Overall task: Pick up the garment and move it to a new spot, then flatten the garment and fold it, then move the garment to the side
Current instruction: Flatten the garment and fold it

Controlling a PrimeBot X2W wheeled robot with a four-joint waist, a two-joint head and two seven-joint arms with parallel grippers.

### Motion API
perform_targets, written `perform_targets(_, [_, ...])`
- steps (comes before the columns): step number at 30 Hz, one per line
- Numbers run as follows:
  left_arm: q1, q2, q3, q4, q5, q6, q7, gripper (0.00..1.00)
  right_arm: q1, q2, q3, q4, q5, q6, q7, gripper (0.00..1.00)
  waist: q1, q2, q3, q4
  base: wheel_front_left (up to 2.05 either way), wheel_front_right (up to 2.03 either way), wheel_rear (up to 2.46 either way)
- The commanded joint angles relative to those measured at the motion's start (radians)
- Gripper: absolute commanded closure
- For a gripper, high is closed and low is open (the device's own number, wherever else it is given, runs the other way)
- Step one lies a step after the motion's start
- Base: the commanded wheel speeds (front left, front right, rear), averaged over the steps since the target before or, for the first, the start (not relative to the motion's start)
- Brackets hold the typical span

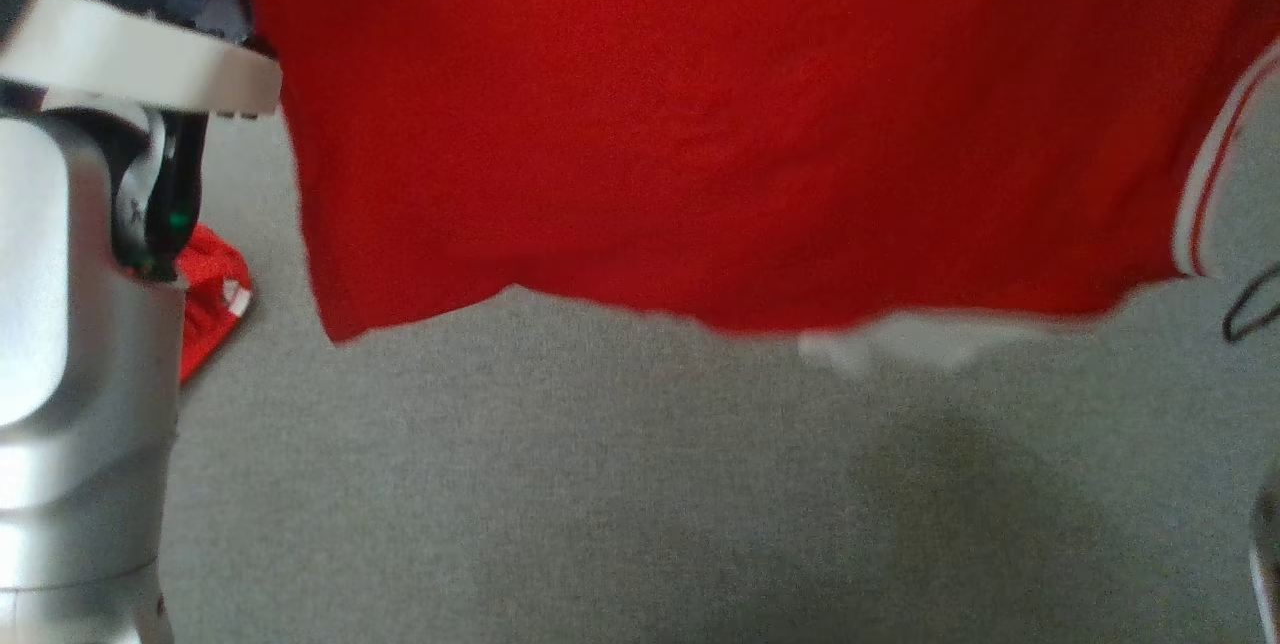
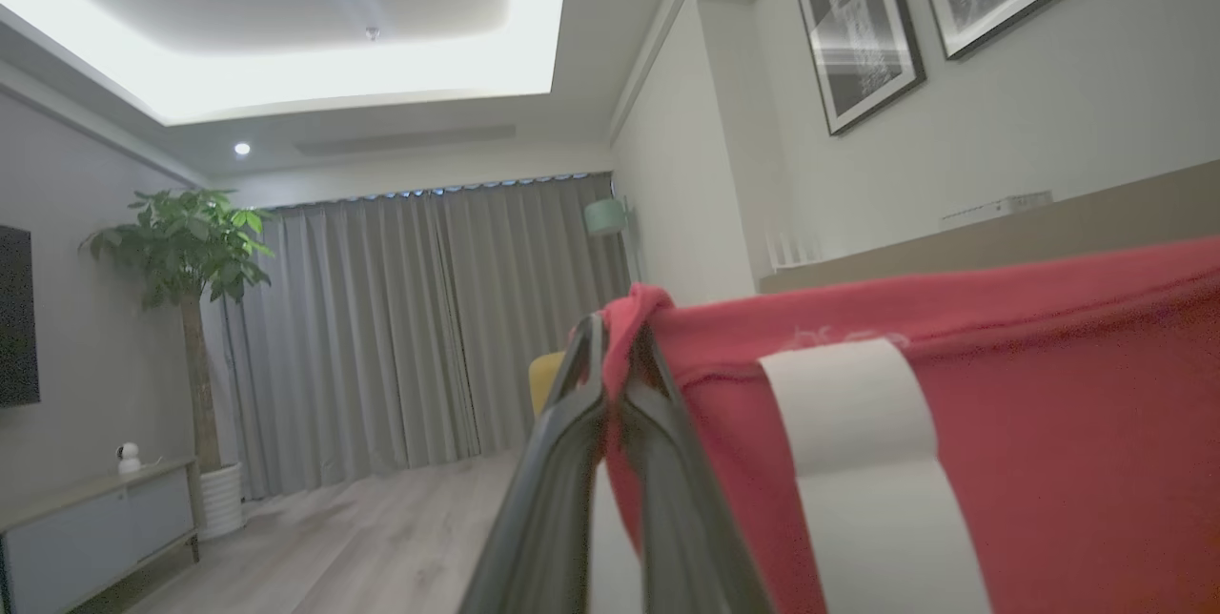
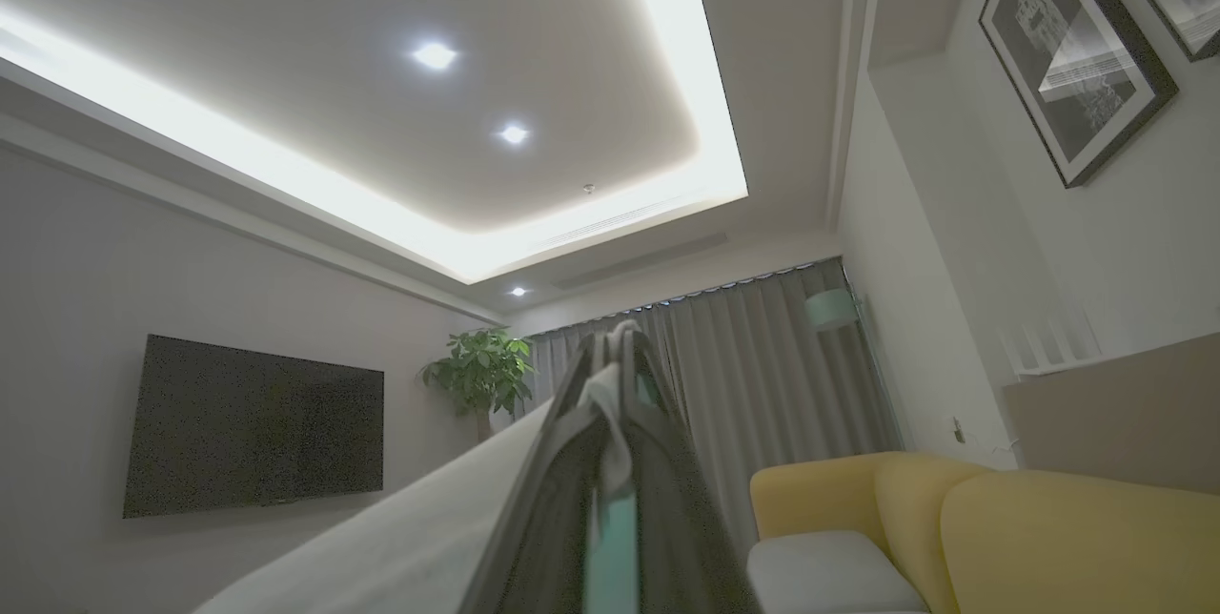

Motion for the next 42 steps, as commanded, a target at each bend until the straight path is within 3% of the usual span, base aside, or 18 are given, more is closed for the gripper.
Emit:
perform_targets(1, [-0.06, 0.038, 0.037, -0.012, 0.003, 0.01, 0.009, 1.0, -0.05, 0.005, 0.018, -0.001, -0.016, -0.001, 0.01, 1.0, -0.0001, 0.0, 0.053, -0.001, 0.0, 0.0, 0.0])
perform_targets(6, [-0.153, 0.032, 0.033, 0.1, 0.042, 0.043, -0.036, 1.0, -0.224, 0.016, 0.032, 0.165, -0.093, -0.001, -0.024, 1.0, -0.0001, 0.0, 0.162, -0.005, 0.0, 0.0, 0.0])
perform_targets(12, [-0.323, 0.008, 0.02, 0.225, 0.103, 0.084, -0.194, 1.0, -0.458, 0.009, 0.02, 0.327, -0.174, -0.001, -0.167, 1.0, -0.0001, 0.0, 0.252, -0.017, 0.0, 0.0, 0.0])
perform_targets(18, [-0.338, -0.008, 0.035, 0.325, 0.094, 0.105, -0.289, 1.0, -0.488, 0.005, 0.045, 0.42, -0.141, -0.001, -0.218, 1.0, -0.0001, 0.0, 0.27, -0.045, 0.0, 0.0, 0.0])
perform_targets(25, [-0.053, -0.045, 0.07, 0.427, 0.031, 0.115, -0.338, 1.0, -0.139, -0.021, 0.159, 0.394, -0.014, -0.001, -0.23, 1.0, -0.0001, 0.0, 0.259, -0.09, 0.0, 0.0, 0.0])
perform_targets(35, [0.381, -0.184, 0.157, 0.504, -0.043, 0.093, -0.351, 1.0, 0.481, -0.001, 0.187, 0.289, 0.158, -0.001, -0.245, 1.0, -0.0001, 0.0, 0.219, -0.142, 0.0, 0.0, 0.0])
perform_targets(42, [0.584, -0.224, 0.202, 0.471, -0.04, 0.082, -0.351, 1.0, 0.721, 0.017, 0.214, 0.246, 0.189, -0.001, -0.25, 1.0, -0.0001, 0.0, 0.14, -0.149, 0.0, 0.0, 0.0])
